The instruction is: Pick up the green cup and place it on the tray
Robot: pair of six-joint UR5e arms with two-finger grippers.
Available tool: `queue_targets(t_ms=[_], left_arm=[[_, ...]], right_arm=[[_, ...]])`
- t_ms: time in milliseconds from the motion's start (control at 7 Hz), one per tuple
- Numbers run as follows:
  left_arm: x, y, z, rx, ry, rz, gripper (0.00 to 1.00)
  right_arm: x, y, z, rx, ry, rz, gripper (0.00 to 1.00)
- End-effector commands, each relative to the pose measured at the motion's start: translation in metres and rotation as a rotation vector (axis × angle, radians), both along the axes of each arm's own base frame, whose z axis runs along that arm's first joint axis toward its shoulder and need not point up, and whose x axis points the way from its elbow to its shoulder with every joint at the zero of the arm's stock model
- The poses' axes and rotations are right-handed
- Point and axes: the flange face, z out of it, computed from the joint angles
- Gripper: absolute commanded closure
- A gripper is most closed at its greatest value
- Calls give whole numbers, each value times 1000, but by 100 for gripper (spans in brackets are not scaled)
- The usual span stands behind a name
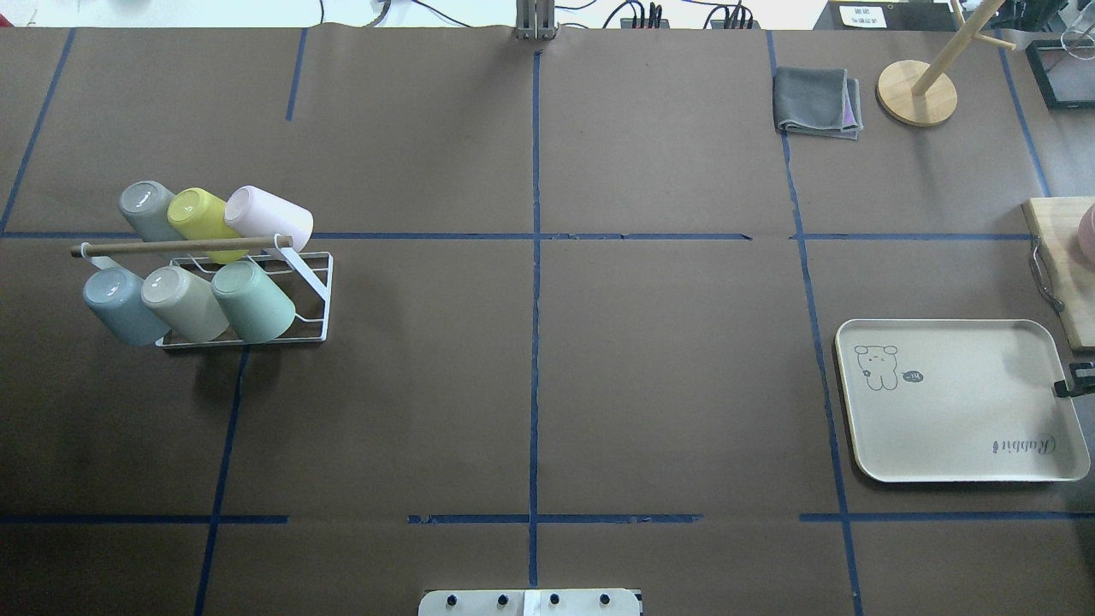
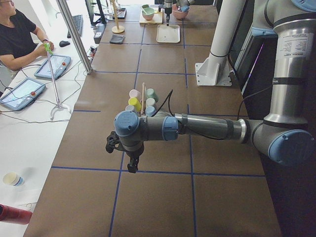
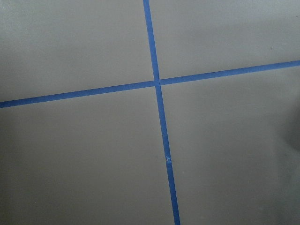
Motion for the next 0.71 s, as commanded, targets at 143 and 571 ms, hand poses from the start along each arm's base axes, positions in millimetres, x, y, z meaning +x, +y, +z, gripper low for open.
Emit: queue_targets(t_ms=[143, 571], left_arm=[[-1, 0, -9, 16, -2, -3, 0], [-1, 1, -10, 19, -1, -4, 0]], right_arm=[[29, 2, -22, 38, -124, 30, 100], [57, -11, -54, 46, -246, 60, 100]])
